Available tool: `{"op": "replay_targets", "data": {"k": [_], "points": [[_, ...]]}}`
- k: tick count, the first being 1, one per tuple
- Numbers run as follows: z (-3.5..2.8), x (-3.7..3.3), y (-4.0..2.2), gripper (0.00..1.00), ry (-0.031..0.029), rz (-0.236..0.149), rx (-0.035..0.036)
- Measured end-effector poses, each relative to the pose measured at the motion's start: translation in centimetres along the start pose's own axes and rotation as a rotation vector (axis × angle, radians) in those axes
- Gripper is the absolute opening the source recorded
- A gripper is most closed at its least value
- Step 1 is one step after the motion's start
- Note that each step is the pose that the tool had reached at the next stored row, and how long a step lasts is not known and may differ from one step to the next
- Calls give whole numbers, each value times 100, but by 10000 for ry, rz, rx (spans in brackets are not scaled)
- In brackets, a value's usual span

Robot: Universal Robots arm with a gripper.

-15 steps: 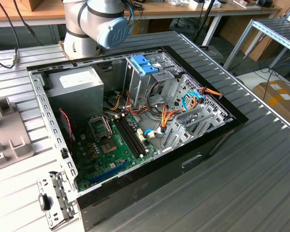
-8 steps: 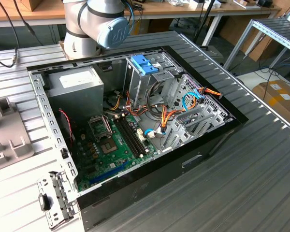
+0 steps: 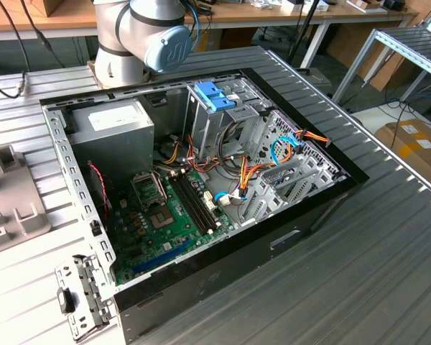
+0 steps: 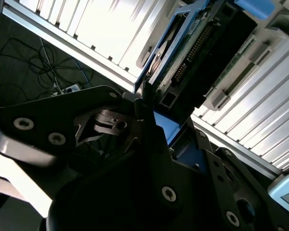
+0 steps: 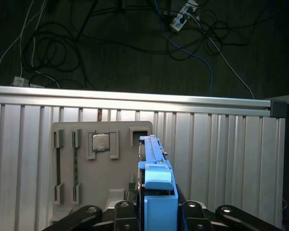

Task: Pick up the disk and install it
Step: 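Pick up the disk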

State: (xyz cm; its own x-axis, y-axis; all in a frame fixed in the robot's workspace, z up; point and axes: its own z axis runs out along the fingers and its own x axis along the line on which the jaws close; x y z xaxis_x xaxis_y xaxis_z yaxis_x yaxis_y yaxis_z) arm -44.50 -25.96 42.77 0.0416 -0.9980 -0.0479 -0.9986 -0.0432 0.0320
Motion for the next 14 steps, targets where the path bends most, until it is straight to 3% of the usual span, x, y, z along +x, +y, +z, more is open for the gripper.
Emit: {"op": "replay_targets", "data": {"k": [14], "points": [[-165,-8,5,37,0,0,-1]]}}
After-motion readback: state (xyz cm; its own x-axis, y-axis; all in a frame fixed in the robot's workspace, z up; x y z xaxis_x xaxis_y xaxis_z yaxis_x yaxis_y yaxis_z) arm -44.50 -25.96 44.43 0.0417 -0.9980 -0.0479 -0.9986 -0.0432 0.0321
